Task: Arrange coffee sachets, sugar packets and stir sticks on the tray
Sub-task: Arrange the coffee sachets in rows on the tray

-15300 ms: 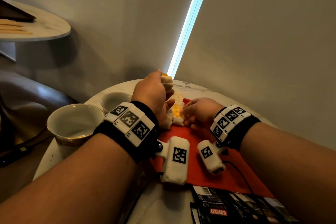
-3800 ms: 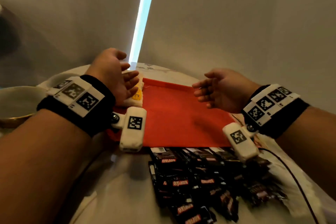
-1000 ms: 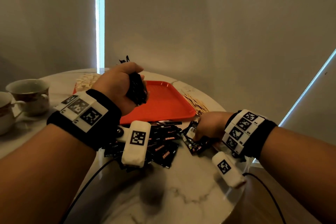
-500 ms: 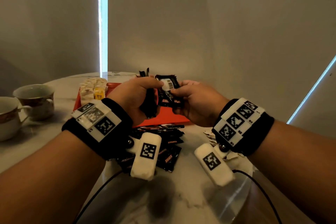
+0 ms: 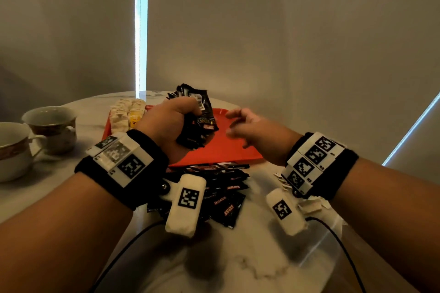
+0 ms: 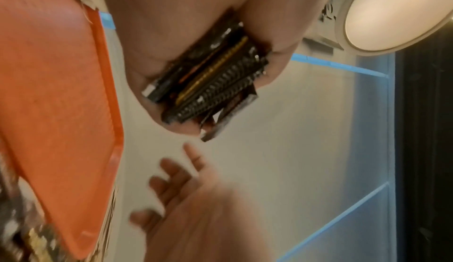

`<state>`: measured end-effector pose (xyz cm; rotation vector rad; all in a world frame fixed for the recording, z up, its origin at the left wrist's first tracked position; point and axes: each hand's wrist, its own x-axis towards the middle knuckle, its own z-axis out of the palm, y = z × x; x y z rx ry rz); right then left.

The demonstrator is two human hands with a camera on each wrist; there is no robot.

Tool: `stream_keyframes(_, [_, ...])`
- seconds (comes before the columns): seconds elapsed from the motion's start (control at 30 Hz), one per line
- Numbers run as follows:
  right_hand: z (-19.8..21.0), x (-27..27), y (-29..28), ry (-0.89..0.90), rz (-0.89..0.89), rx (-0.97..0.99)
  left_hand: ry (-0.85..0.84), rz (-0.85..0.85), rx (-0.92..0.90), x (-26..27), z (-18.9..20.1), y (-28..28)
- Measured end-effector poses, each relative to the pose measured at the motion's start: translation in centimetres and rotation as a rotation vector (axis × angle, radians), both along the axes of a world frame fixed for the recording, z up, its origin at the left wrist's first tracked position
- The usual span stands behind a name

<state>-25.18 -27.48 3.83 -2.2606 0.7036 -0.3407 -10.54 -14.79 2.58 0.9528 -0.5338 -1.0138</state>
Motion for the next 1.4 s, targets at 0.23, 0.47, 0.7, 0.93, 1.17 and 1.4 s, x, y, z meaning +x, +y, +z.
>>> stream_keyframes(0.23, [-3.2, -0.5, -1.5, 0.675, 0.246, -0.368, -0.028, 0.022, 0.07, 2.3, -0.2, 0.9])
stream_keyframes(0.47, [-3.8, -0.3, -2.4, 0.531, 0.237, -0.46, 0.012, 0.036, 0.085, 2.8, 0.1, 1.4])
stream_keyframes(0.7, [-2.8, -1.8, -2.0, 0.409, 0.175, -0.52, 0.027, 0.046, 0.02, 2.5, 0.2, 1.1])
stream_keyframes(0.93, [0.5, -4.2, -3.3, 0.231, -0.05, -0.405, -0.041, 0.025, 0.121, 1.4, -0.2, 0.7])
stream_keyframes(1.17, [2.5, -0.7, 3.0, -0.467, 0.07, -0.253, -0.061, -0.093, -0.049, -1.2, 1.1, 0.1])
stream_keyframes(1.4, [3.2, 4.3, 3.8, -0.451, 0.282, -0.315, -0.091, -0.154, -0.18, 3.3, 2.4, 1.2])
